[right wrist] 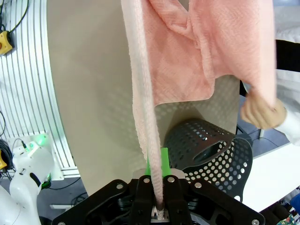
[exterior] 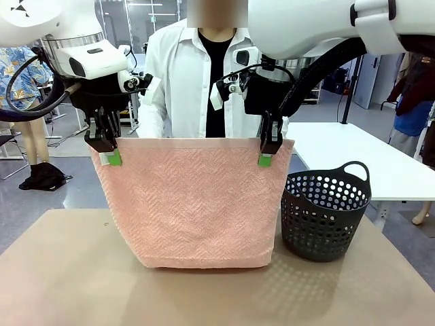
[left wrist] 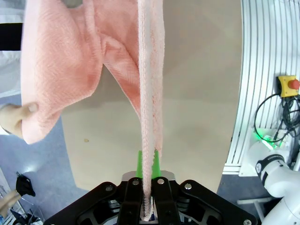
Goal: Fold the towel.
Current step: Release the end of the 100 cm Hotel Towel you were holding and grab the top end of the folded side.
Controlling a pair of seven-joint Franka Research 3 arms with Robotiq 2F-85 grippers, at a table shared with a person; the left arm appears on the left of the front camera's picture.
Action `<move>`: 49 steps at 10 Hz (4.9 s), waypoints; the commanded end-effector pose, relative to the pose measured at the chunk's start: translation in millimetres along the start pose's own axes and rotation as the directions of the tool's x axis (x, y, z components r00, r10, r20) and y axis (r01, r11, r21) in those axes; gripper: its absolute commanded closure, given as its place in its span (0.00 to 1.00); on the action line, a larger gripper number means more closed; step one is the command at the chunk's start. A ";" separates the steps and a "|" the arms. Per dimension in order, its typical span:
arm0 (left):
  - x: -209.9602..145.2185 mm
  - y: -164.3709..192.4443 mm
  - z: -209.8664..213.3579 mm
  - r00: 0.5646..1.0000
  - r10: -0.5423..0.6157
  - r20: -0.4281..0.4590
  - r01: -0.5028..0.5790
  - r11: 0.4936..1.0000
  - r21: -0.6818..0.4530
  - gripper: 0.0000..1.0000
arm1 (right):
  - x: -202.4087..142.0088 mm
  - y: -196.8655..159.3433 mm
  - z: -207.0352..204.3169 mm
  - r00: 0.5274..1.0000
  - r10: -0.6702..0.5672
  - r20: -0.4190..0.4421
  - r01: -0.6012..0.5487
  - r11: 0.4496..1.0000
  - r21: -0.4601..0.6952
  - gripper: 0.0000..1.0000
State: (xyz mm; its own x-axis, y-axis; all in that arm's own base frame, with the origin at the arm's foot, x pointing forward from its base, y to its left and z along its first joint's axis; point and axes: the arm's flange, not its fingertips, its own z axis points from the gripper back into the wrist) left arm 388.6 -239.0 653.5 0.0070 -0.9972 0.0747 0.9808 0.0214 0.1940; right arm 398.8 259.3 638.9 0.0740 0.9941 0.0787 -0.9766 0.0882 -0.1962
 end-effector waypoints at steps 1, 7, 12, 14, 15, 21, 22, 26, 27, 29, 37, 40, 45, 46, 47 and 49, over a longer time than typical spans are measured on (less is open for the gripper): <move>-0.2 0.1 0.0 1.000 0.001 -0.001 -0.001 1.000 0.000 1.00 | 0.2 0.2 -0.2 1.000 -0.001 -0.004 0.001 1.000 -0.003 1.00; -0.2 0.1 0.0 1.000 0.001 -0.001 -0.001 1.000 0.000 1.00 | 0.2 0.2 -0.2 1.000 -0.001 -0.004 0.001 1.000 -0.003 1.00; -0.2 0.1 0.0 1.000 0.001 -0.001 -0.001 1.000 0.000 1.00 | 0.2 0.2 -0.2 1.000 -0.001 -0.004 0.001 1.000 -0.003 1.00; -0.2 0.1 0.0 1.000 0.001 -0.001 -0.001 1.000 0.000 1.00 | 0.2 0.2 -0.2 1.000 -0.001 -0.004 0.001 1.000 -0.003 1.00; -0.2 0.1 0.0 1.000 0.001 -0.001 -0.001 1.000 0.000 1.00 | 0.2 0.2 -0.2 1.000 -0.001 -0.004 0.001 1.000 -0.003 1.00; -0.2 0.1 0.0 1.000 0.001 -0.001 -0.001 1.000 0.000 1.00 | 0.2 0.2 -0.2 1.000 -0.001 -0.004 0.001 1.000 -0.003 1.00; -0.2 0.1 0.0 1.000 0.001 -0.001 -0.001 1.000 0.000 1.00 | 0.2 0.2 -0.2 1.000 -0.001 -0.004 0.001 1.000 -0.003 1.00; 0.0 0.0 0.0 1.000 0.000 0.000 0.000 1.000 0.000 0.97 | 0.0 -0.1 0.5 1.000 0.000 0.000 0.000 1.000 0.000 0.98; 1.3 -2.7 1.9 1.000 -0.023 -0.009 0.023 1.000 0.016 0.65 | -1.7 -0.1 1.4 1.000 -0.003 0.014 0.003 1.000 -0.004 0.68; 3.0 -4.5 6.8 1.000 -0.018 -0.015 0.018 0.999 0.029 0.35 | -2.3 1.9 4.7 1.000 -0.002 0.014 0.003 1.000 -0.011 0.38; 17.7 -11.4 53.2 0.999 -0.026 0.026 0.020 0.980 0.199 0.00 | -2.9 14.7 51.9 0.997 0.037 0.065 -0.027 0.987 -0.159 0.00; 16.6 -0.3 51.3 0.999 -0.025 0.036 0.017 0.977 0.213 0.00 | 1.6 3.4 55.8 0.996 0.075 0.039 -0.067 0.983 -0.173 0.00; 11.9 16.5 22.6 1.000 -0.015 0.010 0.014 0.989 0.149 0.00 | -0.6 -24.6 39.0 0.995 0.084 0.059 -0.075 0.988 -0.136 0.00; 10.5 17.2 15.1 1.000 -0.014 0.007 0.013 0.991 0.133 0.00 | 1.0 -29.9 30.4 0.996 0.080 0.048 -0.074 0.990 -0.122 0.00; 7.8 18.0 9.7 1.000 -0.003 0.011 0.001 0.994 0.109 0.00 | 1.6 -32.4 23.4 0.997 0.066 0.040 -0.062 0.993 -0.101 0.00; 3.2 21.3 0.4 1.000 0.021 0.012 -0.022 0.996 0.088 0.30 | 0.3 -33.2 16.1 0.997 0.055 0.049 -0.052 0.997 -0.065 0.00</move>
State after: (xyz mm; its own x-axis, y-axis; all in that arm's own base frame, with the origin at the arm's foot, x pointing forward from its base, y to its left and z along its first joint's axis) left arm 409.8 -246.3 661.6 0.0061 -0.9966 0.0824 0.9562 0.0299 0.2913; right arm 427.2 259.7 659.7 0.0145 0.9951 0.0974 -0.9584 0.0417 -0.2825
